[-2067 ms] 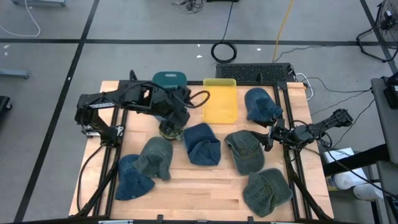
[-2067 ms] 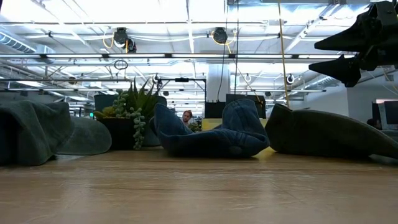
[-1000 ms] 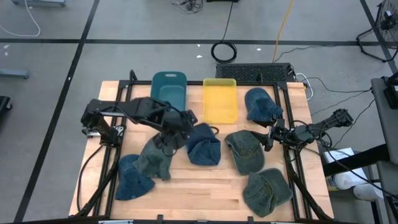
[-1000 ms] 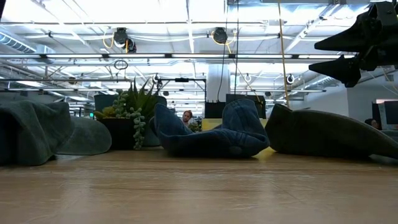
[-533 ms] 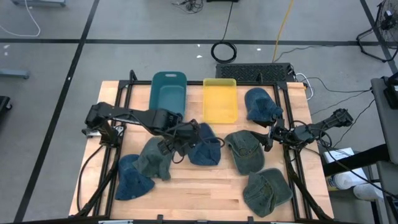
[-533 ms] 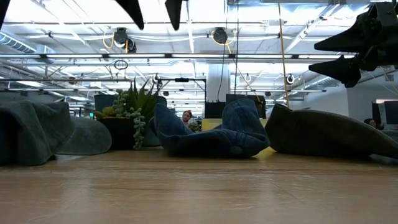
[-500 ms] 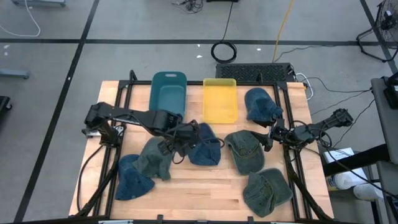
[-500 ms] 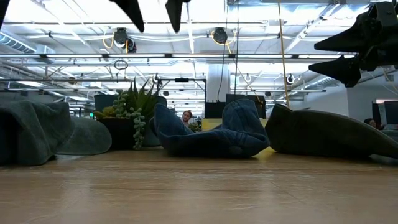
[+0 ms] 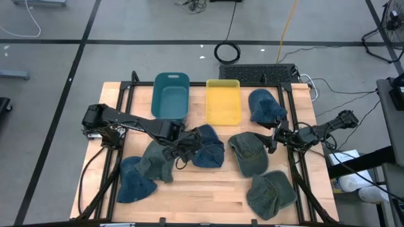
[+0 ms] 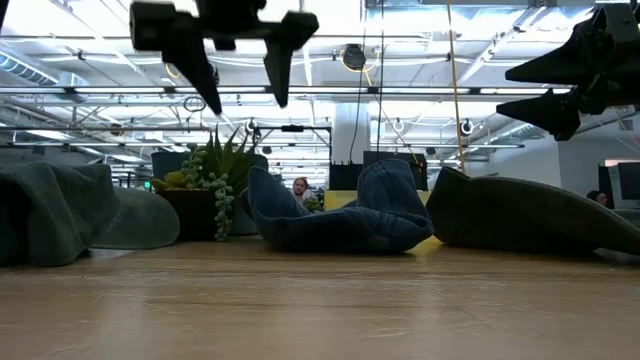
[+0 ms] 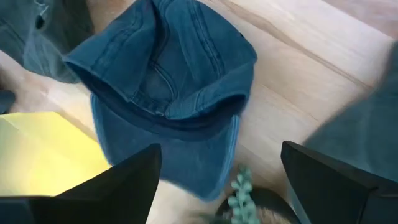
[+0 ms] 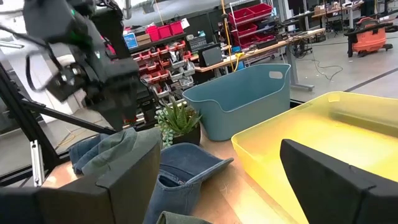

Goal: Pick & Place hat
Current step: Put the middle blue cap into the yellow bin

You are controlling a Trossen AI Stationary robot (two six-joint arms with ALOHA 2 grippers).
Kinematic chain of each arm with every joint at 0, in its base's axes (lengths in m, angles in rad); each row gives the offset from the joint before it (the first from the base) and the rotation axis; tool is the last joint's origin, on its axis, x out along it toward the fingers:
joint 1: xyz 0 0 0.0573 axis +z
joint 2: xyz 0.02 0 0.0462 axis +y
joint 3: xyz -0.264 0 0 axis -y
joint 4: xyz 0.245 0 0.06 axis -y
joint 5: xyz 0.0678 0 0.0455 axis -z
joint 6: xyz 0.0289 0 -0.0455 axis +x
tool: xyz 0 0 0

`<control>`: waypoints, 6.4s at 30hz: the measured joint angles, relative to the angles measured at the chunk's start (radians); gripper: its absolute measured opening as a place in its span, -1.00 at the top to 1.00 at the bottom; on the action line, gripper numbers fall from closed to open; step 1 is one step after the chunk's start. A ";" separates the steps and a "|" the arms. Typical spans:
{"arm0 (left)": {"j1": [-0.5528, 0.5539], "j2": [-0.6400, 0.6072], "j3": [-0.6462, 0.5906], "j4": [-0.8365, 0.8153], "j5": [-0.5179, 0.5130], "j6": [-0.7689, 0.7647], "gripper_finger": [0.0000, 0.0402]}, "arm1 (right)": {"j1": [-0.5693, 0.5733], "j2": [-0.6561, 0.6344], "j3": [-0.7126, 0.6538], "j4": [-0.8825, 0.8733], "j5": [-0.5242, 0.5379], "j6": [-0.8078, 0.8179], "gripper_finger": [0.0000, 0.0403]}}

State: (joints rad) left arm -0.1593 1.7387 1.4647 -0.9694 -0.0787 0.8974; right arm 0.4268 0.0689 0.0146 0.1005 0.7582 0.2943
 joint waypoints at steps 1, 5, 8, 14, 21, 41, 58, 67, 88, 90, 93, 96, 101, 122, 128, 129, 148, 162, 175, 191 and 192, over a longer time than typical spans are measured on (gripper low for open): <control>0.000 0.001 -0.017 0.009 0.000 -0.002 -0.68 | 0.000 0.000 0.000 0.000 0.000 0.000 -0.59; 0.000 -0.001 -0.080 0.069 -0.008 0.024 -0.68 | 0.000 0.000 0.000 0.000 0.000 0.000 -0.59; 0.000 0.001 -0.123 0.096 -0.009 0.044 -0.68 | 0.000 0.000 0.000 0.000 0.000 0.000 -0.59; 0.001 0.001 -0.213 0.191 -0.027 0.047 -0.68 | 0.000 0.000 0.000 0.000 0.000 0.000 -0.59; 0.014 0.010 -0.276 0.270 -0.052 0.077 -0.68 | 0.000 0.000 0.000 0.000 0.000 0.000 -0.59; 0.039 0.074 -0.311 0.397 -0.132 0.087 -0.68 | 0.000 0.004 0.000 0.000 0.000 0.000 -0.59; 0.006 0.074 -0.311 0.395 -0.131 -0.035 -0.28 | 0.000 0.003 0.000 0.000 0.000 0.000 -0.59; 0.000 0.074 -0.310 0.393 -0.131 -0.035 0.33 | 0.000 0.003 0.000 0.000 0.000 0.000 -0.59; 0.000 0.074 -0.309 0.380 -0.098 0.023 0.94 | 0.000 0.003 0.000 0.000 0.000 0.000 -0.59; 0.000 0.074 -0.309 0.376 -0.094 0.024 0.94 | 0.000 0.004 0.000 0.000 0.000 0.000 -0.59; 0.000 0.074 -0.309 0.375 -0.067 0.016 0.94 | 0.000 0.004 0.000 0.000 0.000 0.000 -0.59; 0.000 0.060 -0.308 0.372 -0.054 -0.002 0.94 | 0.000 0.003 0.000 0.000 0.000 0.000 -0.59; 0.001 0.018 -0.286 0.352 -0.042 -0.032 0.94 | 0.000 0.004 0.000 0.000 0.000 0.000 -0.59; 0.055 -0.179 -0.156 0.304 0.159 -0.234 0.94 | 0.000 0.005 0.000 0.000 0.000 0.000 -0.59; 0.076 -0.255 -0.148 0.341 0.318 -0.370 0.94 | 0.000 0.005 0.000 0.000 0.000 0.000 -0.59; 0.081 -0.263 -0.148 0.338 0.344 -0.399 0.94 | 0.000 0.007 0.000 0.000 0.000 0.000 -0.59; 0.209 -0.375 -0.150 0.504 0.714 -0.824 0.94 | 0.000 0.009 0.000 0.000 0.000 0.000 -0.59; 0.275 -0.501 -0.436 1.018 0.783 -1.127 0.94 | 0.000 0.010 0.000 0.000 0.000 0.000 -0.59; 0.299 -0.573 -0.773 1.583 0.774 -1.465 0.94 | 0.000 0.028 0.000 0.000 0.000 0.000 -0.59; 0.311 -0.584 -0.967 1.962 0.758 -1.631 0.94 | 0.000 0.031 0.000 0.000 0.000 0.000 -0.59; 0.311 -0.584 -0.967 1.968 0.758 -1.632 0.94 | 0.000 0.031 0.000 0.000 0.000 0.000 -0.59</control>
State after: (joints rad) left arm 0.1520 1.1549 0.4973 0.9982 0.6796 -0.7349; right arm 0.4271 0.0994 0.0147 0.1001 0.7580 0.2945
